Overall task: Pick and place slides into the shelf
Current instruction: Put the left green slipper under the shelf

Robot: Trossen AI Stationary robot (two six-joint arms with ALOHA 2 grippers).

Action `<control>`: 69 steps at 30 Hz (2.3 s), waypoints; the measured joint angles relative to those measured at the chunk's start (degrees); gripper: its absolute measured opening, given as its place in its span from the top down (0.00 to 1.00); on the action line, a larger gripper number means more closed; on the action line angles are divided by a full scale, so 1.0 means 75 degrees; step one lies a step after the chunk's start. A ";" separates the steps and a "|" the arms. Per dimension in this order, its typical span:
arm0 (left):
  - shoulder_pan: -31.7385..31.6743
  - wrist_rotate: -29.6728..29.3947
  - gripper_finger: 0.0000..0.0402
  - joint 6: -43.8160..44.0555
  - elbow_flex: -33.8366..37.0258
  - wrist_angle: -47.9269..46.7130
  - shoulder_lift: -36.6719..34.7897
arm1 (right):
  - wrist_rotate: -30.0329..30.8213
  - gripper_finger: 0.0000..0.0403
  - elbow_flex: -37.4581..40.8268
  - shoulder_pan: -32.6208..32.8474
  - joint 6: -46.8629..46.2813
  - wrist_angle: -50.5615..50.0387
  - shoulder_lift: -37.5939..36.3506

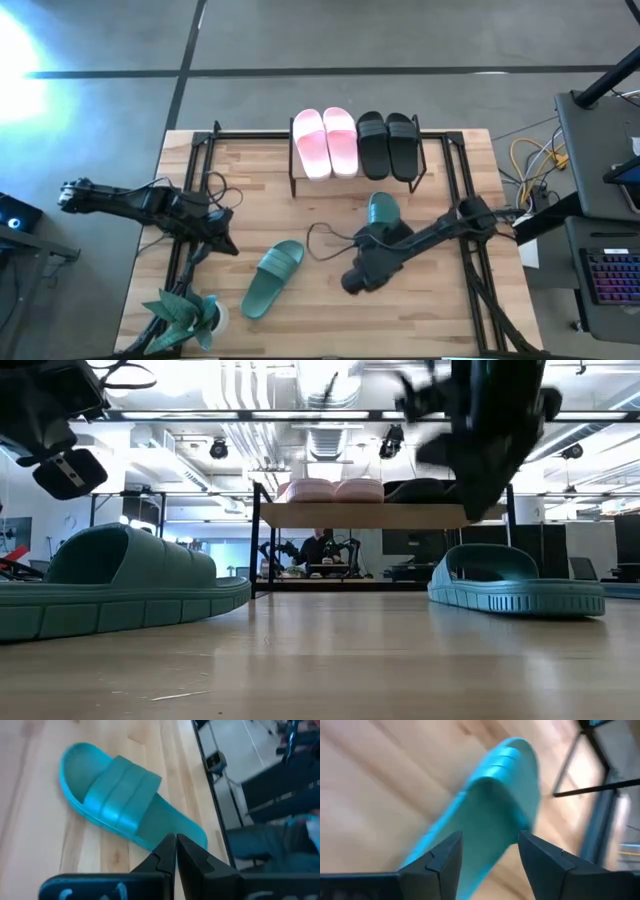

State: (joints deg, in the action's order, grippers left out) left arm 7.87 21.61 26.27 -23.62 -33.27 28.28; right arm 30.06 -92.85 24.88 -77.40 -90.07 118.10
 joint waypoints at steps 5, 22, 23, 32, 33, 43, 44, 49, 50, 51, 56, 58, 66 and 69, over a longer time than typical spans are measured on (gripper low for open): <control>0.0090 0.0579 1.00 -0.0480 -0.0061 0.0483 0.0477 | -0.0003 0.61 -0.1127 0.0431 -0.0814 0.0073 -0.0102; 0.0582 0.0652 1.00 -0.1904 -0.0471 0.2460 0.4628 | 0.0562 0.97 -0.2705 0.1336 -0.4065 0.0018 -0.0131; 0.0669 0.0652 1.00 -0.1997 -0.0523 0.2532 0.4778 | 0.0550 0.97 -0.2702 0.1377 -0.4181 0.0007 -0.0128; 0.0880 -0.0963 1.00 -0.3212 -0.1201 0.3908 0.6300 | 0.0548 0.97 -0.2694 0.1551 -0.4538 0.0015 -0.0114; 0.0870 -0.1149 1.00 -0.3380 -0.1322 0.4105 0.6503 | 0.0563 0.97 -0.2694 0.1551 -0.4538 0.0013 -0.0114; 0.0311 -0.1686 1.00 -0.3529 -0.3543 0.4763 0.8860 | 0.1005 0.97 -0.2674 0.1496 -0.4541 0.0006 -0.0114; 0.0224 -0.1830 1.00 -0.3319 -0.3727 0.4766 0.8985 | 0.1005 0.97 -0.2674 0.1496 -0.4539 0.0010 -0.0114; -0.0018 -0.2527 1.00 -0.3255 -0.3976 0.4656 0.8771 | 0.0833 0.97 -0.2674 0.1549 -0.4864 0.0112 -0.0114; -0.0017 -0.2489 1.00 -0.3471 -0.3974 0.4585 0.8594 | 0.0680 0.97 -0.2674 0.1590 -0.4916 0.0220 -0.0114; -0.0006 -0.2464 1.00 -0.3703 -0.3961 0.4317 0.8359 | 0.0522 0.97 -0.2674 0.1637 -0.4939 0.0348 -0.0112; 0.0110 -0.1929 1.00 -0.4007 -0.3833 0.2447 0.7146 | 0.0110 0.97 -0.2388 0.1859 -0.5339 0.1882 -0.0111; 0.0170 -0.1859 1.00 -0.3981 -0.3528 0.2010 0.6716 | 0.0109 0.97 -0.2100 0.1877 -0.5753 0.2743 -0.0110; 0.0308 -0.1821 1.00 -0.3127 -0.1071 0.3309 0.5623 | 0.0352 0.97 -0.0442 0.1629 -0.5459 0.6512 -0.0099; 0.0298 -0.2049 1.00 -0.2947 -0.0537 0.4529 0.5580 | 0.0399 0.97 -0.0206 0.1492 -0.5210 0.6956 -0.0099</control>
State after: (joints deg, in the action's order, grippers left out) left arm 10.11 6.25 4.17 -27.64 0.70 70.13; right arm 33.06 -94.39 36.07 -116.47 -37.90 117.36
